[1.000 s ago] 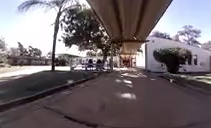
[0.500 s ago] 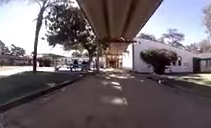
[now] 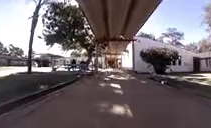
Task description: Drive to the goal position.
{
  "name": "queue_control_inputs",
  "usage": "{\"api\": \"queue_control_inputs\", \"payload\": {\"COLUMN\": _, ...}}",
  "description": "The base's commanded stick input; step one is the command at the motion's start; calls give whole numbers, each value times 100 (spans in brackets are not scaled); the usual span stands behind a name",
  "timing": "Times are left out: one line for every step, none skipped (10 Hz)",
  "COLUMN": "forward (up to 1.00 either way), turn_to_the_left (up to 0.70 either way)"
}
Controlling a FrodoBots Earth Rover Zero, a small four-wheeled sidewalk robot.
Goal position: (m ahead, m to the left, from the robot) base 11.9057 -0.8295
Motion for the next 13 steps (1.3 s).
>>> {"api": "queue_control_inputs", "payload": {"forward": 70, "turn_to_the_left": 0}}
{"api": "queue_control_inputs", "payload": {"forward": 70, "turn_to_the_left": 0}}
{"api": "queue_control_inputs", "payload": {"forward": 70, "turn_to_the_left": 0}}
{"api": "queue_control_inputs", "payload": {"forward": 70, "turn_to_the_left": 0}}
{"api": "queue_control_inputs", "payload": {"forward": 70, "turn_to_the_left": 0}}
{"api": "queue_control_inputs", "payload": {"forward": 70, "turn_to_the_left": 0}}
{"api": "queue_control_inputs", "payload": {"forward": 70, "turn_to_the_left": 0}}
{"api": "queue_control_inputs", "payload": {"forward": 70, "turn_to_the_left": 0}}
{"api": "queue_control_inputs", "payload": {"forward": 70, "turn_to_the_left": 0}}
{"api": "queue_control_inputs", "payload": {"forward": 70, "turn_to_the_left": -35}}
{"api": "queue_control_inputs", "payload": {"forward": 70, "turn_to_the_left": -19}}
{"api": "queue_control_inputs", "payload": {"forward": 70, "turn_to_the_left": -3}}
{"api": "queue_control_inputs", "payload": {"forward": 70, "turn_to_the_left": 0}}
